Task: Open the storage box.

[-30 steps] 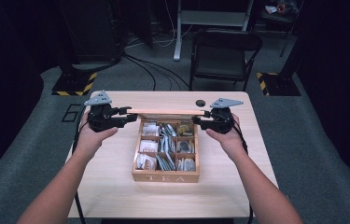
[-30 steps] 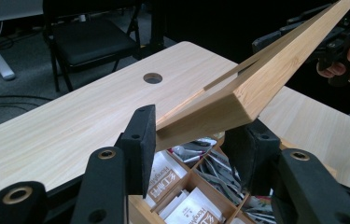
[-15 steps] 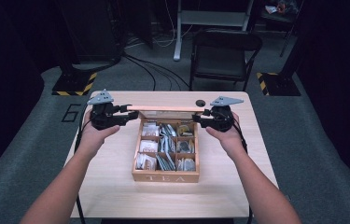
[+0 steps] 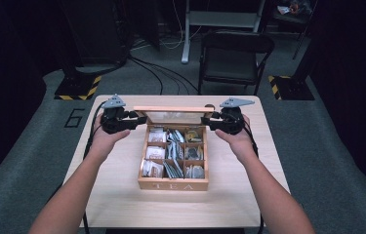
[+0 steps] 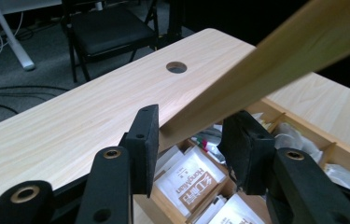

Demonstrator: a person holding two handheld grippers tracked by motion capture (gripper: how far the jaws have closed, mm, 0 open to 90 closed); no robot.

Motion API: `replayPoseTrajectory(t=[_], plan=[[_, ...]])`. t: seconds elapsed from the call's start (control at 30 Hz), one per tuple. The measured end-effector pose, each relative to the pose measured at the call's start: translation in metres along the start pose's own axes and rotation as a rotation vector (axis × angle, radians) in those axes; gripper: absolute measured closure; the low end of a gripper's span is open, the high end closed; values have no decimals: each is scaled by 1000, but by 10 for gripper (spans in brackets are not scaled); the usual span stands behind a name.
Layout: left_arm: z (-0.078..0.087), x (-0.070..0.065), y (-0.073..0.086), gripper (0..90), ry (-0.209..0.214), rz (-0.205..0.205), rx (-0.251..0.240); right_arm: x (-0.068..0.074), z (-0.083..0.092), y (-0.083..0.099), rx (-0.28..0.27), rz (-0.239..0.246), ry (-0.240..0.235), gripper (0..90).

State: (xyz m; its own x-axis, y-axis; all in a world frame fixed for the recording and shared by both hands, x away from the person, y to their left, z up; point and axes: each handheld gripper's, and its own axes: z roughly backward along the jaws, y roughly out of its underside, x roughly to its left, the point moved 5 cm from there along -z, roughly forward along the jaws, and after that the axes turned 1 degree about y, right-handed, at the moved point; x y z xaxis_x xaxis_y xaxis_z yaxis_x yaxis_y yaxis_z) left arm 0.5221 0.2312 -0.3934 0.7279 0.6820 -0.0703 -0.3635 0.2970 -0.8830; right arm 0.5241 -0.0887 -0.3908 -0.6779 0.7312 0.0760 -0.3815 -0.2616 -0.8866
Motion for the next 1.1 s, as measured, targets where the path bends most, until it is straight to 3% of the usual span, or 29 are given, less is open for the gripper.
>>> replayPoseTrajectory(t=[0.23,0.47,0.73,1.1], plan=[[-12,7,4,584,-24,-6,-18,-3,-3,-3,-14,-2,1,543],[-15,10,3,584,-24,2,-39,-5,-9,-4,-23,-16,6,528],[-17,12,0,586,-30,21,-36,-11,-25,2,5,-28,20,512],[-20,16,-4,591,-39,46,-41,-17,-32,4,6,6,46,564]])
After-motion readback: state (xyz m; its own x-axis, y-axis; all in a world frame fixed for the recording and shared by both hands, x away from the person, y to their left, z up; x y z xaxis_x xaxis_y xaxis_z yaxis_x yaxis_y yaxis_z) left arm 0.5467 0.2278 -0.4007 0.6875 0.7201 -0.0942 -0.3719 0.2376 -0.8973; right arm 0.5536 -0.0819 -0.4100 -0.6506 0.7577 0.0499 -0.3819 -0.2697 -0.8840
